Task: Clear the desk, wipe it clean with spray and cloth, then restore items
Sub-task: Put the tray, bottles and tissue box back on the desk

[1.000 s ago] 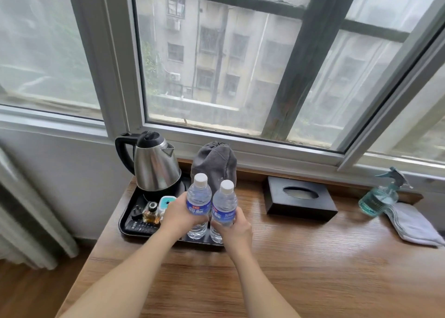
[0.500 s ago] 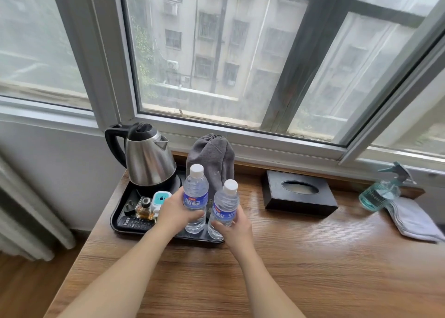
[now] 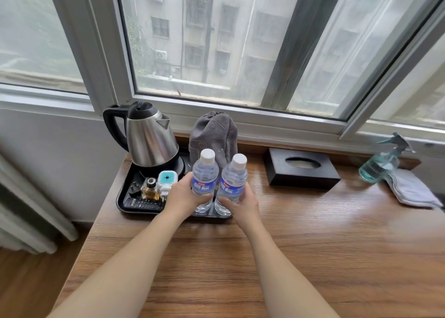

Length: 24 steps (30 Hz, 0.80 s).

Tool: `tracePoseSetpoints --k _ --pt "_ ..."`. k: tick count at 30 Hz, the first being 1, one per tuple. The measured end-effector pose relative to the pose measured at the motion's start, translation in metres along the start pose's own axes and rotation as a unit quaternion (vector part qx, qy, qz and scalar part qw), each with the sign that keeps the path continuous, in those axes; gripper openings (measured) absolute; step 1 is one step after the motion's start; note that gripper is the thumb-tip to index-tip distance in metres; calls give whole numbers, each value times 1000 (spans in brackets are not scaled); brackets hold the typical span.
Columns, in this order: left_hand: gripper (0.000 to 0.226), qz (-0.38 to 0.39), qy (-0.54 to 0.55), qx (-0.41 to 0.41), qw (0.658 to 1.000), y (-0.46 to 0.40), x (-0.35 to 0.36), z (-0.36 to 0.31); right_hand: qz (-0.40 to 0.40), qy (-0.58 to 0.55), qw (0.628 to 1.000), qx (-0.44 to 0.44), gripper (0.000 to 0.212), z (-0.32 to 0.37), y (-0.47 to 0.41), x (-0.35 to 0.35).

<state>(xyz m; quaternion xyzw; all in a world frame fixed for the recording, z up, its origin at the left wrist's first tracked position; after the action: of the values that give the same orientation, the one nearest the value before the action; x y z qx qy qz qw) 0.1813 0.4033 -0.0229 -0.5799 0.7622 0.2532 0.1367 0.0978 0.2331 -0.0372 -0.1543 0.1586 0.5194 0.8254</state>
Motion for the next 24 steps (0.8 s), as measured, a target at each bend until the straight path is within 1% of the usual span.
tracePoseSetpoints --k 5,9,14,20,24 --pt "49 -8 39 5 999 1 6 8 -6 3 1000 -24 56 -6 1 2" --pt "46 -11 73 19 997 4 10 11 -38 -17 998 -50 52 -17 4 8" --pt "38 -43 121 54 990 6 22 24 -81 -31 991 -102 48 -30 6 15" --pt "44 -72 165 101 978 2 36 38 -92 -50 982 -160 43 -44 5 19" --pt "37 -77 180 134 972 -2 41 44 -106 -72 973 -192 41 -55 2 26"
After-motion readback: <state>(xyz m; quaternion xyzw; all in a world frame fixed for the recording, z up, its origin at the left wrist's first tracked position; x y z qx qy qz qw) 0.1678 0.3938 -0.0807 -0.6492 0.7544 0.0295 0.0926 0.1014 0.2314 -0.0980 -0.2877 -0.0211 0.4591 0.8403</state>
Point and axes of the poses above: each hand's wrist, its own y-axis away from the middle knuckle, its own x-axis out of the palm, z = x × y, the point moved 2 cm from there along -y, towards the middle knuckle, and after that the axes turned 13 degrees about -x, right-handed, at the moved point
